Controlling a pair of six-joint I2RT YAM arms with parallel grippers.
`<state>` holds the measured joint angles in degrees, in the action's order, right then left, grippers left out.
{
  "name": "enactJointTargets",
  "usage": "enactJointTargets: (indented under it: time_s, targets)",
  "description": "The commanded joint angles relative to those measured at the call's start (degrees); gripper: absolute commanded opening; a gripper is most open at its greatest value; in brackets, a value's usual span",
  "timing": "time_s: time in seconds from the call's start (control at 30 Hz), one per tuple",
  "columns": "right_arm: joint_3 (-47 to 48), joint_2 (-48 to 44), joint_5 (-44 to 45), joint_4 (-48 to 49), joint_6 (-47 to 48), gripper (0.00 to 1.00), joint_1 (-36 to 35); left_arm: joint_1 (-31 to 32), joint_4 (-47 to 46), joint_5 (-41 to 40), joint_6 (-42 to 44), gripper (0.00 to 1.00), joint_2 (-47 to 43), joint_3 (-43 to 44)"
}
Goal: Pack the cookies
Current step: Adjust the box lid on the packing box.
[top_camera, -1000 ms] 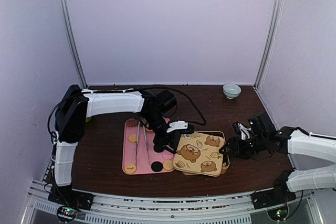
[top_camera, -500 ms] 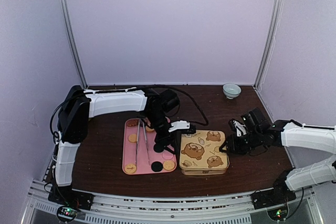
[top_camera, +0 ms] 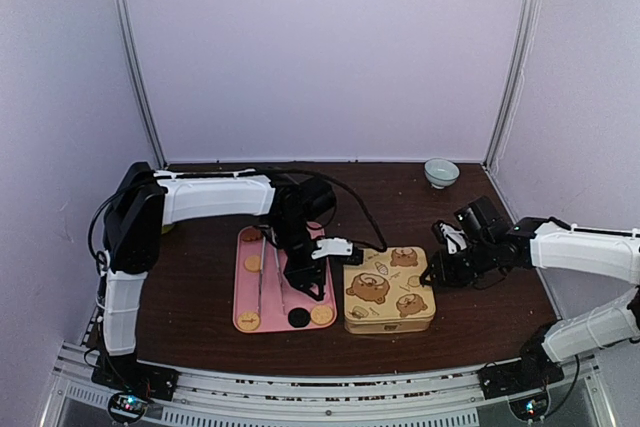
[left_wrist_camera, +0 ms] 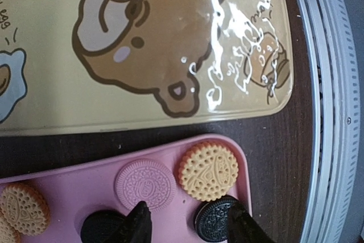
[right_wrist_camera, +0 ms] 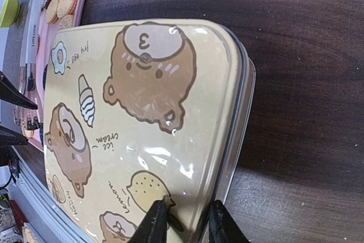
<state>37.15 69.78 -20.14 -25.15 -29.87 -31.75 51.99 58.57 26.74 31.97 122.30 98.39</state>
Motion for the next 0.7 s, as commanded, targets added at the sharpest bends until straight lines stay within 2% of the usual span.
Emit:
enactJointTargets:
  time_s: [0.0, 0.27, 0.6, 0.67]
  targets:
    - [-1.5, 0.2, 3.4, -1.7, 2.5, 0.25, 0.7, 0.6, -0.5, -0.4, -0.6, 0.48, 0.4, 4.6]
    - [-5.4, 0.2, 4.0, -0.5, 2.7, 0.19, 1.0, 1.5, -0.9, -1.6, -2.0, 0.44, 3.5, 8.3]
    - [-6.4, -3.1, 5.9, -1.8, 0.0, 0.15, 1.0, 1.7, -3.7, -4.5, -3.5, 0.27, 5.6, 8.3]
    - [-6.4, -3.1, 6.0, -1.8, -0.2, 0.15, 1.0, 1.7, -4.5, -4.9, -3.6, 0.26, 5.3, 7.6]
